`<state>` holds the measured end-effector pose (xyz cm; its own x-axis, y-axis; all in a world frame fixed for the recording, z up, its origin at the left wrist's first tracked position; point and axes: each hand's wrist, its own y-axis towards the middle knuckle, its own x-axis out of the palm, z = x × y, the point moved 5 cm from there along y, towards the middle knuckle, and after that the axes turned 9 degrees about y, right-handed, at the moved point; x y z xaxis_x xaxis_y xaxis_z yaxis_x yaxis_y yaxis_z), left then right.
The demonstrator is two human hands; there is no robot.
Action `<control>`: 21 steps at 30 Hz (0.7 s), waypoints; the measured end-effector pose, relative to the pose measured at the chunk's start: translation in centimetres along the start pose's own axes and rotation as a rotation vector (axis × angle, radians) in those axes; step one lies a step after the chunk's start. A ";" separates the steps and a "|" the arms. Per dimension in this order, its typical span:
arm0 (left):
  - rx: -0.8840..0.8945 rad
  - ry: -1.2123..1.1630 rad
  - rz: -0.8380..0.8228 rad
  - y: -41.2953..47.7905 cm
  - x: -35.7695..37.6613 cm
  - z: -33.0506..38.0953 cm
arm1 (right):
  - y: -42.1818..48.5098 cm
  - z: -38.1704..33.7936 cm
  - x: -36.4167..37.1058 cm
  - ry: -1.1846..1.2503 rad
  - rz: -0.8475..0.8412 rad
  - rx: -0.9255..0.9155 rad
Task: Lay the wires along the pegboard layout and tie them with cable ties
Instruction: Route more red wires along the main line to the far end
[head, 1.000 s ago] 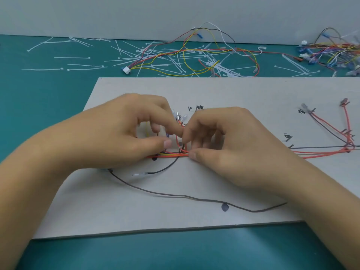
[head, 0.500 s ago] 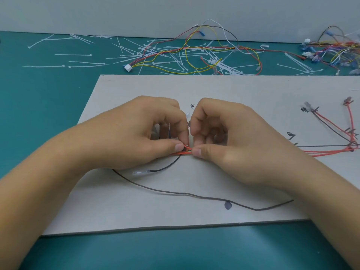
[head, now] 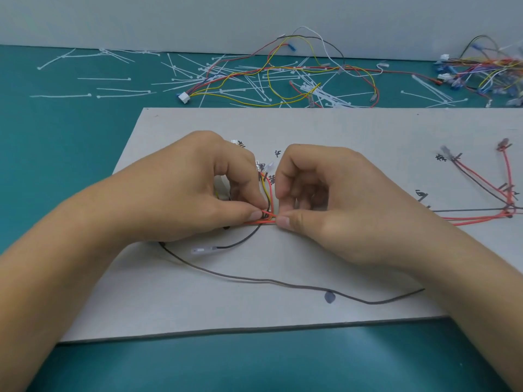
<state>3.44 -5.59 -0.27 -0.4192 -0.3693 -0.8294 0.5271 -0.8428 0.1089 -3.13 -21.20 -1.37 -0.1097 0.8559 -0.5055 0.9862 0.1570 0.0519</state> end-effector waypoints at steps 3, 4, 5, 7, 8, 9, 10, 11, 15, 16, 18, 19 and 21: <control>-0.026 -0.032 -0.001 0.0 0.0 0.1 | 0.1 -0.1 -0.1 -0.010 0.002 0.010; -0.032 -0.034 -0.005 0.0 0.0 0.0 | 0.1 -0.2 -0.2 -0.009 0.002 0.011; -0.032 -0.030 -0.006 0.0 0.0 0.0 | 0.1 -0.2 -0.2 -0.009 0.000 0.008; -0.029 -0.023 0.002 0.0 0.0 0.2 | 0.1 -0.3 -0.2 0.000 -0.007 0.002; -0.027 -0.026 0.007 -0.1 0.0 0.3 | 0.1 -0.3 -0.2 0.009 -0.014 -0.002; -0.025 -0.033 0.012 -0.1 0.0 0.3 | 0.1 -0.4 -0.2 0.017 -0.023 -0.007; -0.022 -0.042 0.013 -0.2 0.0 0.3 | 0.0 -0.4 -0.2 0.021 -0.031 -0.014; -0.021 -0.049 0.010 -0.2 -0.1 0.3 | 0.0 -0.4 -0.2 0.021 -0.036 -0.020; -0.046 -0.051 0.002 -0.1 0.1 -0.2 | -0.1 -0.3 0.0 -0.028 -0.017 -0.043; -0.050 -0.055 0.005 0.0 0.3 -0.2 | -0.1 -0.3 0.0 -0.046 -0.007 -0.049; -0.053 -0.065 0.005 0.2 0.7 -0.2 | -0.2 -0.3 0.1 -0.052 0.014 -0.047; -0.051 -0.066 0.003 0.2 0.8 -0.2 | -0.2 -0.3 0.1 -0.048 0.023 -0.042; -0.048 -0.064 0.002 0.1 0.8 -0.1 | -0.2 -0.3 0.2 -0.055 0.035 -0.036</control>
<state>3.22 -5.98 -0.98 -0.4641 -0.3965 -0.7921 0.5617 -0.8232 0.0829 -3.43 -20.89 -1.27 -0.0671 0.8327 -0.5496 0.9842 0.1458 0.1008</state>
